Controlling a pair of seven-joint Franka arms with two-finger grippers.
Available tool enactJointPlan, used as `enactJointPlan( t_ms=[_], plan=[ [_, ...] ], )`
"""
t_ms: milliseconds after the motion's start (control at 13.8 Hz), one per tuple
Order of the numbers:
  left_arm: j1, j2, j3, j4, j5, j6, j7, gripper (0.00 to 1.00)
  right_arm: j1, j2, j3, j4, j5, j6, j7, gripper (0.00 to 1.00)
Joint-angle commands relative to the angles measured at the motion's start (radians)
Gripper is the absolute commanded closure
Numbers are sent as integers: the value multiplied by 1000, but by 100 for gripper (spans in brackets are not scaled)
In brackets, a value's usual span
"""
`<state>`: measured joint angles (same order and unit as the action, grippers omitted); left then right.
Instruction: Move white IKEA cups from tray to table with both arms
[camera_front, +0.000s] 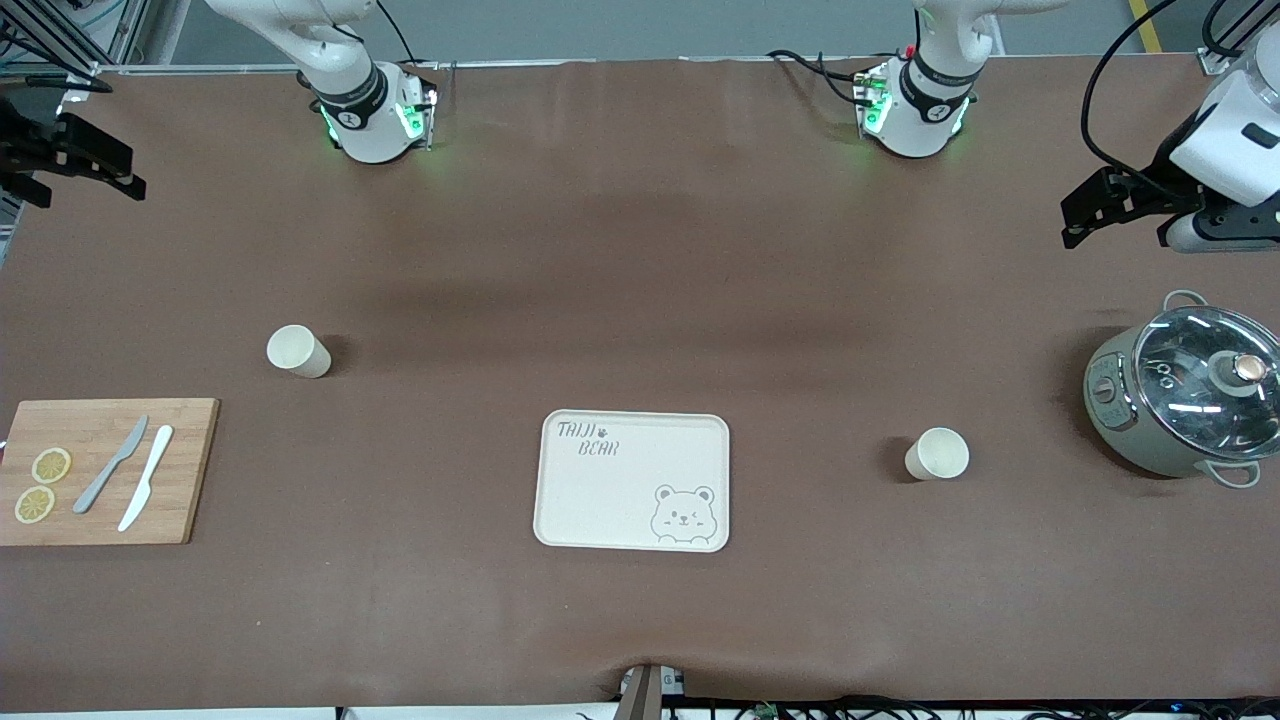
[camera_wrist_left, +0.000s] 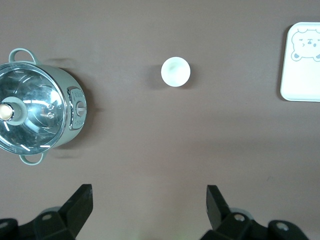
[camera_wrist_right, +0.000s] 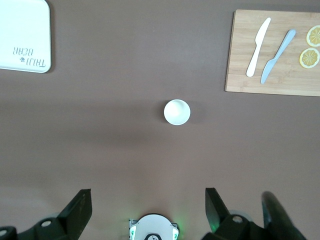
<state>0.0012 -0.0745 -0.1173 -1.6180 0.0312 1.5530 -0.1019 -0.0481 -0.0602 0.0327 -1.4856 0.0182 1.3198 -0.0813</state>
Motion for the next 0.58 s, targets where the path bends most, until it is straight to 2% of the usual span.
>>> enactJointPlan(
  t_ms=[0,506],
  plan=[
    [11,12,-4,10,-4,2,14,0,17,-52,3,-65,-21,30,14,0],
    [14,44,-1,36,-1,4,14,0,-4,-49,-4,-65,-21,29,-2,0]
  ],
)
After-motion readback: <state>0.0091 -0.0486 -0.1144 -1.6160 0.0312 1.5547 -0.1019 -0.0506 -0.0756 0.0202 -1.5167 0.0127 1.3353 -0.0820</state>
